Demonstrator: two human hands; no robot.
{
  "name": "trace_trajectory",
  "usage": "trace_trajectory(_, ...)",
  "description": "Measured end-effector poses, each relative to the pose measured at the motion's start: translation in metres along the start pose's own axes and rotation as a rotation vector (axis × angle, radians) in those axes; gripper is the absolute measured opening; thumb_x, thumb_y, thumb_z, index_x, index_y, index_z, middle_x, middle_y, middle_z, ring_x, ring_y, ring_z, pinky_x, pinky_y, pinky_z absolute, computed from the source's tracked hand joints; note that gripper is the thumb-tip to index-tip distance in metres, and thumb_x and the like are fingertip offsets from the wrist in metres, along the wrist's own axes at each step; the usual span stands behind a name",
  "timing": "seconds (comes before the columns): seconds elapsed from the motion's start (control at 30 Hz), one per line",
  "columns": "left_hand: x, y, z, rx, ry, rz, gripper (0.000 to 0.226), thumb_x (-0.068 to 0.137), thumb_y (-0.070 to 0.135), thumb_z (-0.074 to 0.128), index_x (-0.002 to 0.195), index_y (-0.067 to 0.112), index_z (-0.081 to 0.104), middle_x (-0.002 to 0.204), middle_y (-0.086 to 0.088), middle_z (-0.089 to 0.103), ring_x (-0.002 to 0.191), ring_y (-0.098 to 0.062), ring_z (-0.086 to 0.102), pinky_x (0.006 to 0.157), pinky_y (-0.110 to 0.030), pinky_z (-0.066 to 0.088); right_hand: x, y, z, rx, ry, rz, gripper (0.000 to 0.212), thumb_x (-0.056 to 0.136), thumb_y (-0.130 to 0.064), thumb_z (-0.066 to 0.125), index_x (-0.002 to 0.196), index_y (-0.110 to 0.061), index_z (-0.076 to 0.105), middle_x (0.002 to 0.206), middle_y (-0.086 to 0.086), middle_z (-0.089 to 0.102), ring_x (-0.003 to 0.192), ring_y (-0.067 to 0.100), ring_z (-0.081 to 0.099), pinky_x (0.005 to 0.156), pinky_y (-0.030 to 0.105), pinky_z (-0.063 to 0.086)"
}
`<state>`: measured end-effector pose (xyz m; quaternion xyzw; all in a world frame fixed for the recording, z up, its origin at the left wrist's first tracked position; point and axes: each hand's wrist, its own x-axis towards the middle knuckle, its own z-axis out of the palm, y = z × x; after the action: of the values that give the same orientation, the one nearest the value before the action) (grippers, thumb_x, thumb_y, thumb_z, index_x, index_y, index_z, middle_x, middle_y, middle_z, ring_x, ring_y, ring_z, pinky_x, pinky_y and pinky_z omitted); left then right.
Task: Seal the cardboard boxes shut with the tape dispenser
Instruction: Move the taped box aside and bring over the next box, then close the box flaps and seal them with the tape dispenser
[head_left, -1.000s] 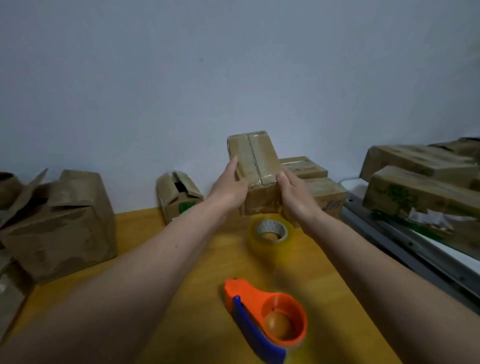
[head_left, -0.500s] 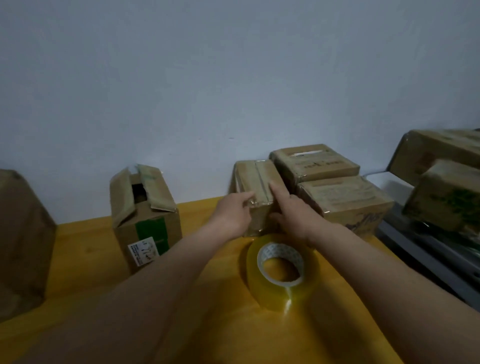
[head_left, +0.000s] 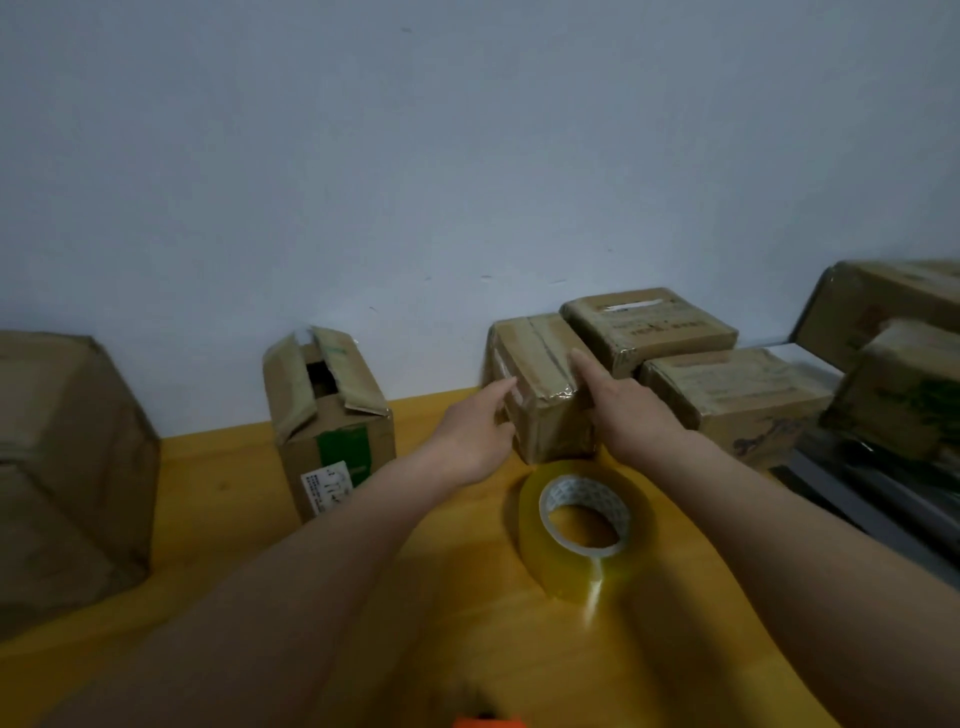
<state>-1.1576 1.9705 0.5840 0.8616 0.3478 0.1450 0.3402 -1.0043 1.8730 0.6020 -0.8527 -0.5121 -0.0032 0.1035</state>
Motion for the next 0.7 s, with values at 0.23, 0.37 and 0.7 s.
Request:
trace_trajectory(0.23,-0.095,-0.011,-0.040,0.127,0.093,0.033,0.032,0.097,0.024,0.052,0.128,0.028,0.060,0.122,0.006,0.063,0.106,-0.010,0.059,0.092,-0.027,0.048,-0.033,-0.062,-0.017,-0.160,0.150,-0.241,0.032,0.089,-0.001,0.046,0.119,-0.013,0.046,0.101,0.009,0.060,0.093,0.031,0.060,0.068,0.038,0.042)
trace_trajectory(0.37,-0.147,-0.050,-0.064,0.327,0.114,-0.078,0.030,0.096,0.030,0.052,0.124,0.028,0.063,0.123,0.003,0.064,0.110,-0.016,0.058,0.093,-0.034,0.049,-0.049,-0.130,-0.005,-0.043,0.015,-0.386,0.029,0.095,-0.025,0.052,0.120,-0.012,0.058,0.118,0.009,0.056,0.112,0.028,0.053,0.087,0.040,0.047)
trace_trajectory(0.7,-0.240,-0.129,-0.111,0.358,0.106,-0.300,0.037,0.095,0.029,0.057,0.132,0.023,0.056,0.135,0.004,0.056,0.121,-0.013,0.052,0.099,-0.029,0.041,-0.029,-0.219,0.027,0.504,0.232,-0.021,0.042,0.094,-0.027,0.055,0.128,-0.011,0.038,0.125,0.015,0.048,0.115,0.033,0.046,0.091,0.045,0.046)
